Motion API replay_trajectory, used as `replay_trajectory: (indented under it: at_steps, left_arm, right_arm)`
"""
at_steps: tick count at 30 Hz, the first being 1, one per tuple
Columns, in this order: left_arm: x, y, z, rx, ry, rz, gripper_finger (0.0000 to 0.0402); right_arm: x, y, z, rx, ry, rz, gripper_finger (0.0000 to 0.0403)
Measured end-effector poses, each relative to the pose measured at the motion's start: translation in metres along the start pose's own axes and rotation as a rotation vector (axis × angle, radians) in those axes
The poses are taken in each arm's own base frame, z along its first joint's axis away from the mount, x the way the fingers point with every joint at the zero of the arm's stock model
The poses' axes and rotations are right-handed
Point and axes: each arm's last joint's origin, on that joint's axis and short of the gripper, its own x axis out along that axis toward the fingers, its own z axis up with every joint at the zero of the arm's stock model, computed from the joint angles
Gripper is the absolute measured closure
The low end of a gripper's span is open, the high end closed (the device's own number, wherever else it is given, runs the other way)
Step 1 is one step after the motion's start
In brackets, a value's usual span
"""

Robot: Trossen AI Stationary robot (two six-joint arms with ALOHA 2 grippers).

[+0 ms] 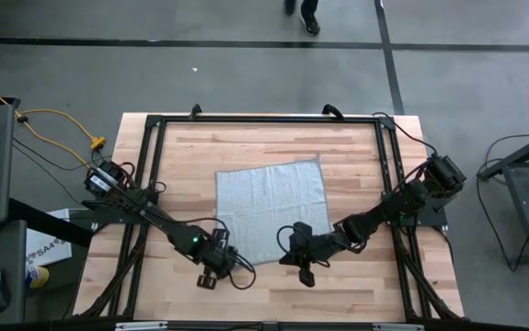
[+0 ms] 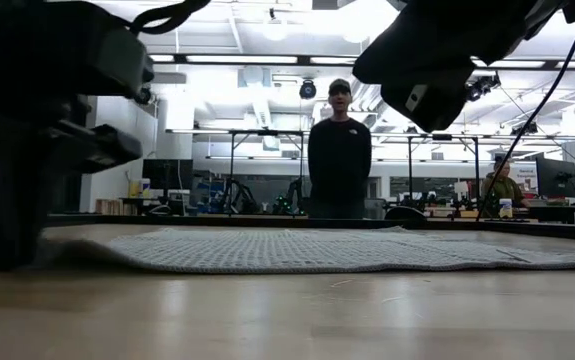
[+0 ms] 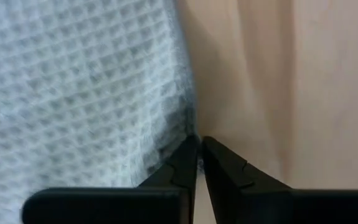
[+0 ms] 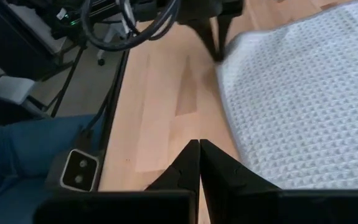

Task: Fold microfiber towels
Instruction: Fold the gray towel

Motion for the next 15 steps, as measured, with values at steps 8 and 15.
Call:
replay_trajectory:
  at_steps: [8, 15]
  left_arm:
    - [-0.038, -0.003, 0.02, 0.048, -0.013, 0.072, 0.0371]
    - [-0.047, -0.005, 0.024, -0.008, 0.028, 0.032, 0.0371]
  right_arm:
    - [0.0, 0.0, 0.0, -0.006, 0.006, 0.009, 0.0401]
    - [0.0, 0.0, 0.001, -0.046, -0.007, 0.004, 0.0401]
